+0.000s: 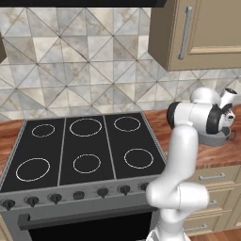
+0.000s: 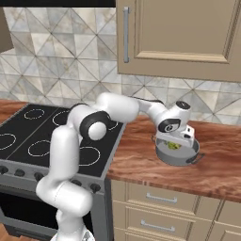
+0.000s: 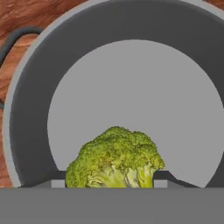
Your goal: Turn on the sink faucet. Then move the broccoli from the counter to the sink. Turn off the sink. Move the vegetable from the sink to the pot next to the stove. Finally move the pot to the rear center burner.
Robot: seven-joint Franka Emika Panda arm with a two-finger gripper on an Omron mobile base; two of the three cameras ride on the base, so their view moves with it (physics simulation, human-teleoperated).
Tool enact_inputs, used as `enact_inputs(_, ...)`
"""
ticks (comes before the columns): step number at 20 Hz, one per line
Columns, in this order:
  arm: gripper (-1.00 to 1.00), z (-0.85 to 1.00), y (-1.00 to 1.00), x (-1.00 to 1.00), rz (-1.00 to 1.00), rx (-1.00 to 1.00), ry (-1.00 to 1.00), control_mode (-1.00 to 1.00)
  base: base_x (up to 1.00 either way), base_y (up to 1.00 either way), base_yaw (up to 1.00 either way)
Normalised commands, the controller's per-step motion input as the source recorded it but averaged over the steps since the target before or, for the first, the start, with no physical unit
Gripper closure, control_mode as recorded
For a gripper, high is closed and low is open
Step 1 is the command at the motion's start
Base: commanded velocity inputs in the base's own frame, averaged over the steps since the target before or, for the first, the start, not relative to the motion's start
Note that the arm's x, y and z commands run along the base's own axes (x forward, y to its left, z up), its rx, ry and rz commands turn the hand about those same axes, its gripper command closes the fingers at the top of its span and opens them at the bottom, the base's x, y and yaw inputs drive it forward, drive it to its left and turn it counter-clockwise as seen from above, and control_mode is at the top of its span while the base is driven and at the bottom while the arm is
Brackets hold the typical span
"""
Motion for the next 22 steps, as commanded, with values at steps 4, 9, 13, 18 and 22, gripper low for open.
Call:
enact_inputs(4,1.0,-0.21,-0.21,0.24,0.0,0.03,0.03,-1.0,0.0,0.0,0.0)
enact_inputs(9,1.0,-0.19,-0.15,0.23,0.0,0.02,0.07,-1.0,0.0,0.0,0.0)
enact_inputs(13,1.0,-0.14,-0.01,0.32,0.0,0.0,0.14,-1.0,0.0,0.0,0.0)
enact_inputs(18,-1.0,-0.2,0.0,0.36,0.0,0.0,0.14,-1.0,0.0,0.0,0.0)
enact_inputs(22,-1.0,-0.21,0.0,0.04,0.0,0.02,0.02,-1.0,0.0,0.0,0.0)
